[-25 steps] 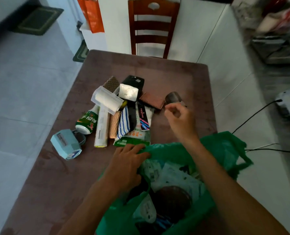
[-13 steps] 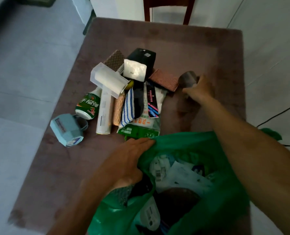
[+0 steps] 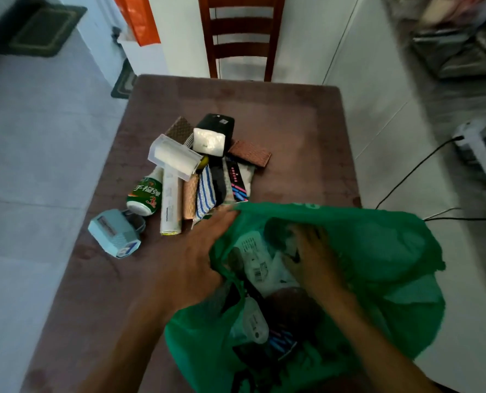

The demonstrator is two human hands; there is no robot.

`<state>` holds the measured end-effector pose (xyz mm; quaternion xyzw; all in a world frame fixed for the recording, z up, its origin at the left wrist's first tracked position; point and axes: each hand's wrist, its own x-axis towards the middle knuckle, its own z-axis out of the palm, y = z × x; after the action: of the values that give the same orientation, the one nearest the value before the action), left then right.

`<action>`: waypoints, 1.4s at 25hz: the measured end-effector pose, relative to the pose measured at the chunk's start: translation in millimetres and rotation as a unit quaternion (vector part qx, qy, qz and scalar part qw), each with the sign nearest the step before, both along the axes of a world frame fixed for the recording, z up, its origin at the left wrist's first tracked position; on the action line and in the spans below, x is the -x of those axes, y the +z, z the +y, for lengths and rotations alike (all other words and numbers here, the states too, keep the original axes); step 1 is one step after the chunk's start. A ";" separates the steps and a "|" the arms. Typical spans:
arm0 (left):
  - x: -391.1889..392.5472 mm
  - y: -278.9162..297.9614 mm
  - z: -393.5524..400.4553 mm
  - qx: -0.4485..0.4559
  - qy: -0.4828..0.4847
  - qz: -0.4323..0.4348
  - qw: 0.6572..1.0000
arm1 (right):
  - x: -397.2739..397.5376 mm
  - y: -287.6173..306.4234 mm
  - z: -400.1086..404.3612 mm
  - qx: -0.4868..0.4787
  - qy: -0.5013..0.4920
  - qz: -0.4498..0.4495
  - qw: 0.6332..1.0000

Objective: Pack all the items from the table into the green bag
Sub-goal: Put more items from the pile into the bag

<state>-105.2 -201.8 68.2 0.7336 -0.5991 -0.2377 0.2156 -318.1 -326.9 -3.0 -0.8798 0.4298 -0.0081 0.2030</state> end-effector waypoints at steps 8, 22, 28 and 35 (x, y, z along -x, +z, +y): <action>7.7 -3.6 28.3 -0.088 -0.074 -0.090 0.989 | -20.3 96.6 55.0 0.031 -0.035 -0.187 0.981; -41.8 -35.1 27.4 -0.046 -0.047 -0.079 0.995 | -222.4 -6.4 -43.1 -0.190 -0.146 -0.157 0.958; -47.7 -38.5 24.1 -0.081 0.067 -0.029 0.994 | -51.8 119.4 -19.7 -0.334 -0.122 -0.372 0.858; -30.8 -22.8 21.9 -0.078 0.022 -0.050 0.995 | 2.8 87.5 18.1 -0.157 -0.074 -0.052 0.983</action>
<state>-74.3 -179.9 45.4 0.7723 -0.5724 -0.2418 0.1321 -321.0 -308.8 84.5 -0.8012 0.4780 -0.0013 0.3600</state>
